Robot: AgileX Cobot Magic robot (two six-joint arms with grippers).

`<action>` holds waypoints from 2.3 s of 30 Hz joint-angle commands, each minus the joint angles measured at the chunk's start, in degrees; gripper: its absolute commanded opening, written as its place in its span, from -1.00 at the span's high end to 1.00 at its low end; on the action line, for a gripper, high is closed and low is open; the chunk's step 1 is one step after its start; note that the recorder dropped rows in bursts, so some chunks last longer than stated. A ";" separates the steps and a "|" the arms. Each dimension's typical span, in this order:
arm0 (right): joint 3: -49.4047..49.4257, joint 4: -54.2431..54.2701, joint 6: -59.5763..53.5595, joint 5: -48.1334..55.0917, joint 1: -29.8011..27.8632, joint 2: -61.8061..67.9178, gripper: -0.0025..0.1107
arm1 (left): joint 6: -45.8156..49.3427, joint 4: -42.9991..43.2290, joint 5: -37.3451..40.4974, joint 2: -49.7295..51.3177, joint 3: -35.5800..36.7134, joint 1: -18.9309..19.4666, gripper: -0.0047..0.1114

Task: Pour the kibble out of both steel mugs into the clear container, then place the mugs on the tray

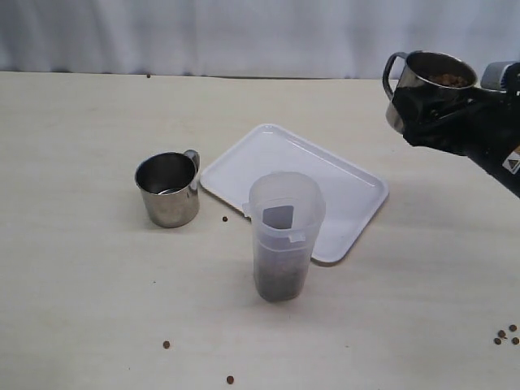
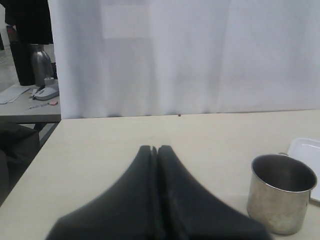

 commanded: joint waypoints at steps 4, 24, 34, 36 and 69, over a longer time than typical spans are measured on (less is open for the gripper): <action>-0.04 0.74 0.65 -1.81 -0.20 -0.75 0.87 | -0.15 -0.06 -0.31 -0.40 0.14 0.09 0.92; -0.04 9.26 -14.71 -0.31 12.98 -0.75 0.87 | -0.15 -0.06 -0.31 -0.40 0.14 0.09 0.92; -0.04 17.95 -24.71 2.39 19.36 -4.35 0.87 | -0.15 -0.06 -0.31 -0.40 0.14 0.09 0.92; -0.04 17.77 -24.71 2.64 19.97 -5.18 0.87 | -0.15 -0.06 -0.31 -0.40 0.14 0.09 0.92; -1.89 17.44 -31.08 7.55 20.49 -6.33 0.87 | -0.15 -0.06 -0.31 -0.40 0.14 0.09 0.92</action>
